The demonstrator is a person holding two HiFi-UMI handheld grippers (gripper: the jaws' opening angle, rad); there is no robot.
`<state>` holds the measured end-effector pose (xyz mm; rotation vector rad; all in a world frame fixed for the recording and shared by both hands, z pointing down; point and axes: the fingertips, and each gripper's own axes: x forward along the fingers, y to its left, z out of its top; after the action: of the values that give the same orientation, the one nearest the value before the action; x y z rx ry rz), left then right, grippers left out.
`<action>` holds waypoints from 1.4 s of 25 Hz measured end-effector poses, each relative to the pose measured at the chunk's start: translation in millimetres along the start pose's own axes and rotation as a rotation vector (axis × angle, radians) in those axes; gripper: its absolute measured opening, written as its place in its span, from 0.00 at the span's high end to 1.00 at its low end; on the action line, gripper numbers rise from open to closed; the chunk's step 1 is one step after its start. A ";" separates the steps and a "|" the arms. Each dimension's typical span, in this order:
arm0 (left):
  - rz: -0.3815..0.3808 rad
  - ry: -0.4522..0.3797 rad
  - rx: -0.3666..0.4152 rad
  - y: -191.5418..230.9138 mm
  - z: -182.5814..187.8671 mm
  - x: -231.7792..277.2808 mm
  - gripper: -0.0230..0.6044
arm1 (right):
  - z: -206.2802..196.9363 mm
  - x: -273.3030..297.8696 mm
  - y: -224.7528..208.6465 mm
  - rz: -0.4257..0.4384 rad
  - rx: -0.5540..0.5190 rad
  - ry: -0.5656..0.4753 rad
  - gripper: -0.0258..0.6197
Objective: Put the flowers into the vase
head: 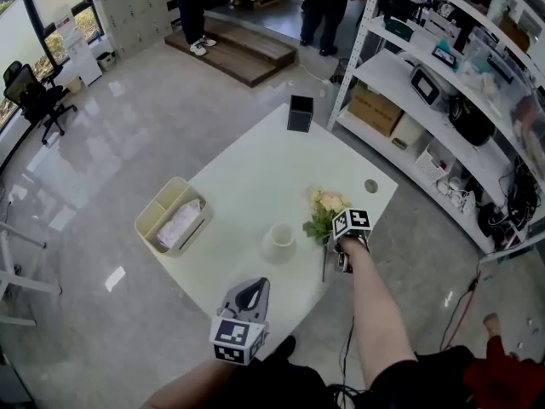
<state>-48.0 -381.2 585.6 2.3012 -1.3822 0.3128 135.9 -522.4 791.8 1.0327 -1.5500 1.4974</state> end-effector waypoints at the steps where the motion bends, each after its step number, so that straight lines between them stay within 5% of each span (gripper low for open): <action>1: 0.004 0.000 -0.002 1.4 0.0 -0.4 0.96 | 0.4 1.2 -1.6 -0.009 0.004 0.011 0.72; 4: 0.018 0.001 -0.008 5.1 -0.7 -3.6 0.96 | -1.2 2.5 -4.8 -0.041 0.009 0.037 0.85; 12: 0.024 -0.016 -0.006 3.3 1.8 -9.3 0.96 | -1.9 -5.1 3.7 -0.064 -0.022 -0.011 0.90; 17: 0.005 -0.034 -0.017 -4.2 6.8 -10.9 0.96 | 0.1 -29.3 19.0 0.040 -0.049 -0.152 0.91; 22: -0.012 -0.070 -0.002 -14.2 16.5 -14.6 0.96 | -3.3 -68.5 28.8 0.085 -0.067 -0.340 0.91; 28: -0.030 -0.117 0.019 -24.7 34.8 -19.5 0.96 | -12.8 -131.6 71.1 0.156 -0.222 -0.653 0.91; 35: -0.046 -0.173 0.047 -38.4 53.8 -27.6 0.96 | -53.4 -219.4 135.7 0.084 -0.465 -1.068 0.91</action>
<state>-28.9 -369.5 517.5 2.4439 -1.4138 0.1358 100.0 -456.9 539.2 1.5822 -2.5081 0.4996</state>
